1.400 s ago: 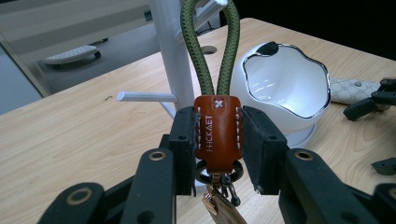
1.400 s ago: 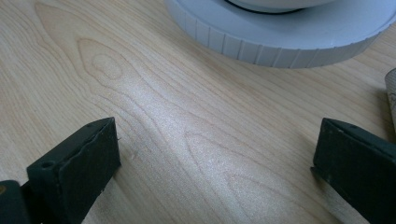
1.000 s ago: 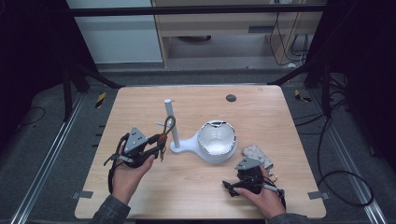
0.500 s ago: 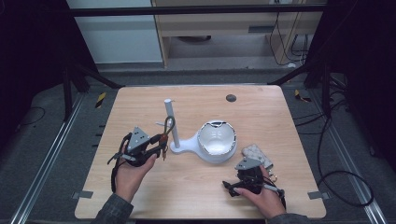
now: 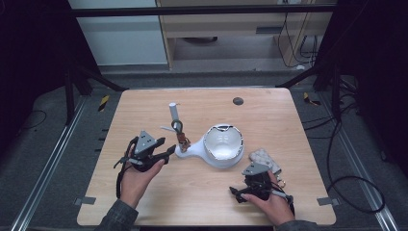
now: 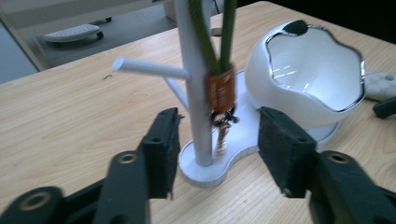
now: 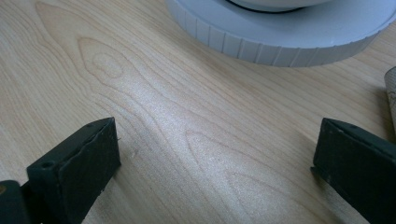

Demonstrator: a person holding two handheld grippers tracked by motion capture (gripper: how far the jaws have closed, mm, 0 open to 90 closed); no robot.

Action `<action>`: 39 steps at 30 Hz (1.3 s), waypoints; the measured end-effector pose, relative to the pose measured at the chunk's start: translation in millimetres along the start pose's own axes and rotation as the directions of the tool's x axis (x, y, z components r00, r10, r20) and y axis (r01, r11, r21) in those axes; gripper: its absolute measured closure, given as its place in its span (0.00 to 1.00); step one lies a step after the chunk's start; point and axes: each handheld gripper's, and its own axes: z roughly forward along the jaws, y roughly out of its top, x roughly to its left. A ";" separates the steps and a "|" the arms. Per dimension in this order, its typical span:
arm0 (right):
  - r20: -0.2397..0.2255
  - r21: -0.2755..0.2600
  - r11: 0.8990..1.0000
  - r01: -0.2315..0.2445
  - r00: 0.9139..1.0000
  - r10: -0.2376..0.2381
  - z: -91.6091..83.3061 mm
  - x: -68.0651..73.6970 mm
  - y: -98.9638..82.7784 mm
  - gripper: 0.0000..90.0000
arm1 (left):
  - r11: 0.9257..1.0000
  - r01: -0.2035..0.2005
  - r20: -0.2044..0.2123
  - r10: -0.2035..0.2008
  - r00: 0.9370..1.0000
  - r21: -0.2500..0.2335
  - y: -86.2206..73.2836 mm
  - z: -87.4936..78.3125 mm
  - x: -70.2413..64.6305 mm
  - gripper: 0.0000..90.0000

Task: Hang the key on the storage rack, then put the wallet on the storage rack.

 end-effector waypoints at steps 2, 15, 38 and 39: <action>0.000 0.000 1.000 -0.001 1.000 0.001 0.0 0.0 0.0 0.01 | 1.000 0.003 -0.011 -0.003 1.000 0.005 -4.6 0.2 2.5 0.43; 0.001 0.000 1.000 -0.002 1.000 0.002 -0.1 0.1 0.0 0.01 | 0.990 0.095 -0.084 -0.086 0.993 0.106 -53.1 8.6 39.7 0.14; 0.105 0.139 0.988 -0.066 0.993 0.052 -58.4 -54.6 32.2 0.16 | 0.962 0.089 -0.097 -0.066 0.993 0.258 -90.7 31.9 59.3 0.07; 0.114 0.151 0.985 -0.080 0.992 0.063 -59.8 -58.9 32.9 0.17 | 0.961 0.093 -0.096 -0.070 0.993 0.261 -91.7 32.5 59.2 0.07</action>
